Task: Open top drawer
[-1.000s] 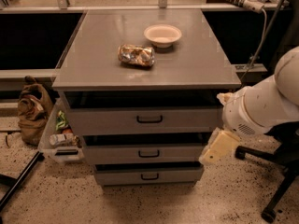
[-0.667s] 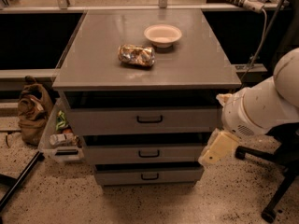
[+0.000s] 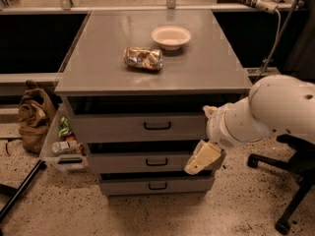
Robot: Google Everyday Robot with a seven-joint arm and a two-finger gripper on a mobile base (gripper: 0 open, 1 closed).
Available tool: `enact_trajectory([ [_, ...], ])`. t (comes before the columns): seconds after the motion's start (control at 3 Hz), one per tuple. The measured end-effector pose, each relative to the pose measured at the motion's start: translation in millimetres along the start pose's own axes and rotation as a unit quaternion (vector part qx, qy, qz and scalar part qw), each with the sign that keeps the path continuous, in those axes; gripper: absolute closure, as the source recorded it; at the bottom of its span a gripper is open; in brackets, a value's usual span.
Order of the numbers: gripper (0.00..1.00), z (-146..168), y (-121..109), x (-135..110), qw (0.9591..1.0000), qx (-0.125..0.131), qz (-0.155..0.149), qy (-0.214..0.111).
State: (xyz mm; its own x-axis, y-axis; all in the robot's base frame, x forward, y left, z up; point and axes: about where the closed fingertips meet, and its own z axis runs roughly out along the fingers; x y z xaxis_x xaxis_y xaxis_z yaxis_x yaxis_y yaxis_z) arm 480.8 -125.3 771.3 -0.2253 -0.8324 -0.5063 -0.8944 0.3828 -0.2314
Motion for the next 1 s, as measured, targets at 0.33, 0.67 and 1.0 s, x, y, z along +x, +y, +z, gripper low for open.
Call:
enact_trajectory([
  [0.33,0.0,32,-4,-33,0.9994,0.013,-0.032,-0.001],
  [0.67,0.0,60,-13,-67,0.9981,0.02,-0.057,-0.007],
  [1.0,0.0,78,-16,-84,0.9966,0.019,-0.079,-0.013],
])
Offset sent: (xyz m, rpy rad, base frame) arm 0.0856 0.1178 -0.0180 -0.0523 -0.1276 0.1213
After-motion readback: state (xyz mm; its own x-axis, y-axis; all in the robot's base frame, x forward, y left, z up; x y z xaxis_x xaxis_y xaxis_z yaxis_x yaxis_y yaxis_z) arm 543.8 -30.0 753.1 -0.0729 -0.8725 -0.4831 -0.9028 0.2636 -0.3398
